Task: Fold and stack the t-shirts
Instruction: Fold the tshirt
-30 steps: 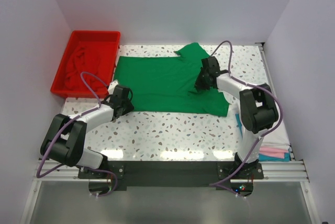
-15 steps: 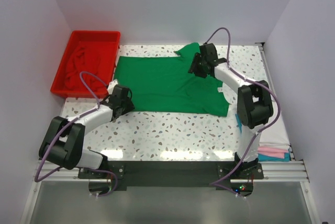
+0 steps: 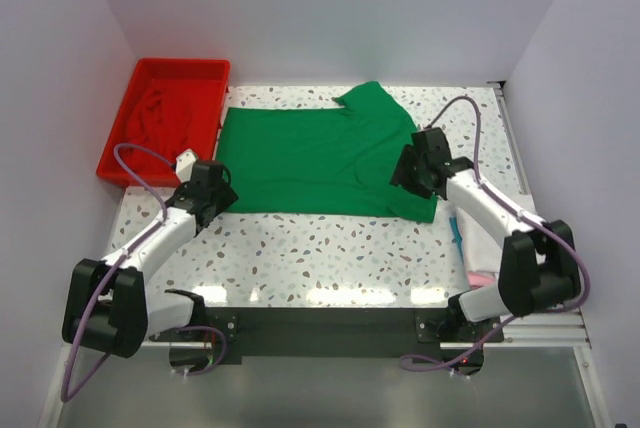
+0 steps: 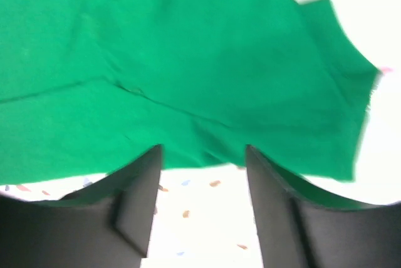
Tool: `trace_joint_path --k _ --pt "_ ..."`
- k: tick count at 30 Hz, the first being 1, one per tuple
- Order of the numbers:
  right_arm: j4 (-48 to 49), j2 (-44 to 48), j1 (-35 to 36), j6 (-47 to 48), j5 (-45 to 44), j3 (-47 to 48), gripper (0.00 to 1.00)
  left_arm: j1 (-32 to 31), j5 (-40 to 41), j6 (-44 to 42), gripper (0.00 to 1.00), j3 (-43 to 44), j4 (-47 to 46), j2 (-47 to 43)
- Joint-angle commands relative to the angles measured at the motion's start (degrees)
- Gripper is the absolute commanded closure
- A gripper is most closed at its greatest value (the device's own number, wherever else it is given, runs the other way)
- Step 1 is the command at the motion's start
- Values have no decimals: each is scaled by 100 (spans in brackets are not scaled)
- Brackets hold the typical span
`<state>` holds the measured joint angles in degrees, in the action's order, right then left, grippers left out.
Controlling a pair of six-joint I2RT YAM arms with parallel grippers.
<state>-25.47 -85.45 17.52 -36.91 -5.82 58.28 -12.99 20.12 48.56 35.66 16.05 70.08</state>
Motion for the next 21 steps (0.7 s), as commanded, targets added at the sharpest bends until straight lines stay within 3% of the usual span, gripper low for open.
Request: trace_joint_path --k 1,4,9,21 --pt "-334 860 -125 -168 -331 -587 39 191 186 136 40 -129 100 -74" --pt "-529 1285 -196 -291 -490 -1055 29 262 159 189 41 -191 -32 49" --pt "-511 1777 -337 -431 -551 -1574 28 262 343 382 42 -296 -120 339" --pt "367 794 -1101 -185 -95 -1750 33 271 651 506 41 -367 -366 682"
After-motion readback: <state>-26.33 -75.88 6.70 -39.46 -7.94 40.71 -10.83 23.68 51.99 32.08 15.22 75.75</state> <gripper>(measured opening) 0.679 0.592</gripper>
